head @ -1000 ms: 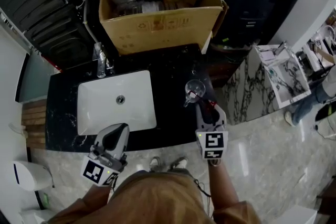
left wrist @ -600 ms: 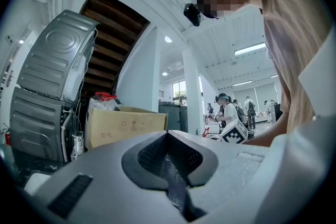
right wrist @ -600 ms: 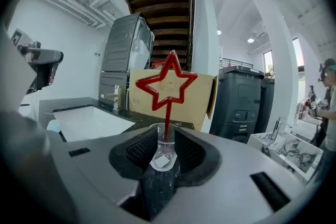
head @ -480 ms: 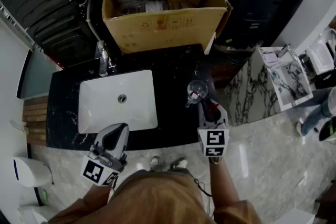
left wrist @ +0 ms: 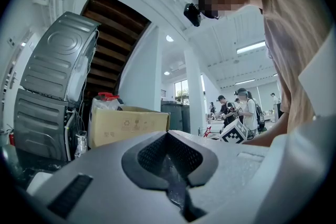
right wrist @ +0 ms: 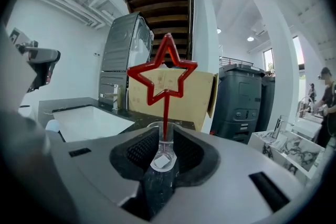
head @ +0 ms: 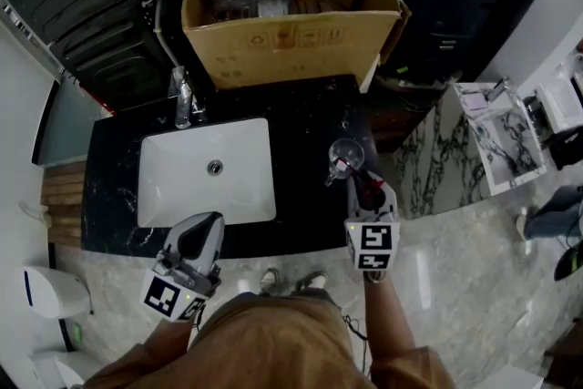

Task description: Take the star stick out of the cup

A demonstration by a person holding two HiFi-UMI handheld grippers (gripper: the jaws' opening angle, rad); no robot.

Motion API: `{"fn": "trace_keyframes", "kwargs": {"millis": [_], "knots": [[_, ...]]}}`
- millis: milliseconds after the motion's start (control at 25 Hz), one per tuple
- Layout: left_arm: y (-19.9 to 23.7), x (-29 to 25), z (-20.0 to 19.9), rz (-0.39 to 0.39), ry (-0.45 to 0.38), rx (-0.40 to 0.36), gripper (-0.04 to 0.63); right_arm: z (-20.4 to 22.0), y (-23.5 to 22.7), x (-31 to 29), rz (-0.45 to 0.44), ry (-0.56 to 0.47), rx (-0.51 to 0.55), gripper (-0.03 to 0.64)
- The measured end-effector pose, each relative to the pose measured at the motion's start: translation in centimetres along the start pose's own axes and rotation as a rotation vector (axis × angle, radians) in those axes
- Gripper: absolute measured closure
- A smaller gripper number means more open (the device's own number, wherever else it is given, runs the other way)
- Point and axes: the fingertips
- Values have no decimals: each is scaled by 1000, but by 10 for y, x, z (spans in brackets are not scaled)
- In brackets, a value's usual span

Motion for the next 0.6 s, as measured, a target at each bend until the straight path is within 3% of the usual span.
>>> {"fn": "trace_keyframes", "kwargs": {"millis": [600], "knots": [[8,9,1,-29,-4,10,595,-5,-3,-7,-1,5,14,589]]}}
Point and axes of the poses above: the fingertips, and each gripper's own axes: x backward along the fingers, y to its left, z out of its underside, and after that the axes turned 7 degrees about y, right-handed
